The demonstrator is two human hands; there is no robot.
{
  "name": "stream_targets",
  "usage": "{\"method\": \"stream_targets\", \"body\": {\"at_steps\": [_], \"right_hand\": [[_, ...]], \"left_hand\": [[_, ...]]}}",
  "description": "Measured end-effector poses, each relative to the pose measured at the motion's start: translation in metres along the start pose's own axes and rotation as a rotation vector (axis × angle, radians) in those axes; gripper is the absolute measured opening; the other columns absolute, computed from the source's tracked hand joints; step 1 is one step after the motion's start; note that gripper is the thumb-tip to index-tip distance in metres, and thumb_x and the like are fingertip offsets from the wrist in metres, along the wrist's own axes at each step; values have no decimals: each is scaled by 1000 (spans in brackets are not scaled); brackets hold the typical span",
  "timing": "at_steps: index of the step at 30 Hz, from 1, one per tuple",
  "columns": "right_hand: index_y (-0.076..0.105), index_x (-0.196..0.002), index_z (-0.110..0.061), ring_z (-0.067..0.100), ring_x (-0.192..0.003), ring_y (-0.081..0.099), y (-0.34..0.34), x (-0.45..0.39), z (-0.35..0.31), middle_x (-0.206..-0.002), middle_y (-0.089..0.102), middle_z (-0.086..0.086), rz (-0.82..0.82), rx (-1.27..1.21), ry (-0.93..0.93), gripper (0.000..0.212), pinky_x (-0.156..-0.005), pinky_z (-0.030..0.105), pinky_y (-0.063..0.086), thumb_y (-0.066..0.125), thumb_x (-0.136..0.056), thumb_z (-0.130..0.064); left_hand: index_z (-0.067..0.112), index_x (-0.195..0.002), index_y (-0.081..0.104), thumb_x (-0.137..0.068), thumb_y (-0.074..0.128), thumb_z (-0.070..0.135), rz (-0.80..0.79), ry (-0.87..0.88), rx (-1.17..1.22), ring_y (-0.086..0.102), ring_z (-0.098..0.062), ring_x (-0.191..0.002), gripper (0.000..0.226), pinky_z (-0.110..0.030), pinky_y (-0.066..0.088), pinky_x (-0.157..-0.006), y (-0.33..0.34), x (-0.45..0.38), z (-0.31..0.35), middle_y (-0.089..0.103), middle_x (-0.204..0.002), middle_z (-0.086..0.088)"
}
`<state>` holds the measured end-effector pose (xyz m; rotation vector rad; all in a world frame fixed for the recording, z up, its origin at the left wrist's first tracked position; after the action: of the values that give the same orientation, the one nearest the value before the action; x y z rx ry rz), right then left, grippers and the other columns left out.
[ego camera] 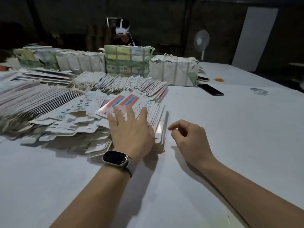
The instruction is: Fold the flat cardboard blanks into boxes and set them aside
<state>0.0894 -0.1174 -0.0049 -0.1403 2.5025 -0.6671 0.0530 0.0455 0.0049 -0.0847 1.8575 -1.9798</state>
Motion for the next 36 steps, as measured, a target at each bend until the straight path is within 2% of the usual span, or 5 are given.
{"method": "stream_targets", "body": {"at_steps": [10, 17, 20, 24, 36], "right_hand": [[67, -74, -31, 3, -47, 46, -11, -6, 10, -48, 53, -20, 140, -161, 71, 35, -50, 11, 34, 57, -87, -1], [61, -106, -34, 3, -73, 55, -44, -22, 20, -79, 57, -19, 309, -356, 317, 15, -69, 22, 42, 66, -92, -30], [41, -142, -30, 11, -102, 60, -50, -24, 20, -111, 60, -8, 178, -403, 440, 57, -91, 38, 48, 63, -93, -50], [53, -127, -18, 18, -87, 75, -41, -12, 5, -105, 74, 4, 49, -710, 397, 34, -65, 34, 60, 63, -97, -31], [54, -128, -25, 14, -96, 74, -24, 16, -15, -109, 75, -6, -186, -627, 333, 50, -84, 37, 61, 75, -85, -41]], "left_hand": [[29, -127, 53, -98, 50, 30, 224, 205, 28, 57, -31, -110, 29, -37, 35, -75, -14, 17, 28, 66, -115, 2], [18, -139, 53, -91, 56, 1, 554, 317, 625, 66, -35, -75, 51, -44, 53, -61, -47, 30, 30, 73, -94, -5], [27, -134, 49, -87, 63, 3, 301, 257, 1089, 67, -10, -66, 54, -20, 51, -54, -32, 26, 40, 67, -88, 9], [45, -127, 44, -73, 63, 16, -182, 297, 1329, 71, -12, -72, 64, -38, 63, -62, -5, 31, 62, 65, -92, 1], [25, -120, 72, -107, 29, 56, -565, -55, 1985, 75, -28, -103, 55, -40, 64, -79, 2, 39, 67, 76, -115, -8]]}}
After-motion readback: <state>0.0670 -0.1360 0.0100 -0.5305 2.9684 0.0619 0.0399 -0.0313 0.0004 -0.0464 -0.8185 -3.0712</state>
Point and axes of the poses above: each hand's wrist, its own x-axis away from the middle knuckle, its own y-axis out of the palm, z = x × y, the point moved 5 cm from there along -x, towards the middle knuckle
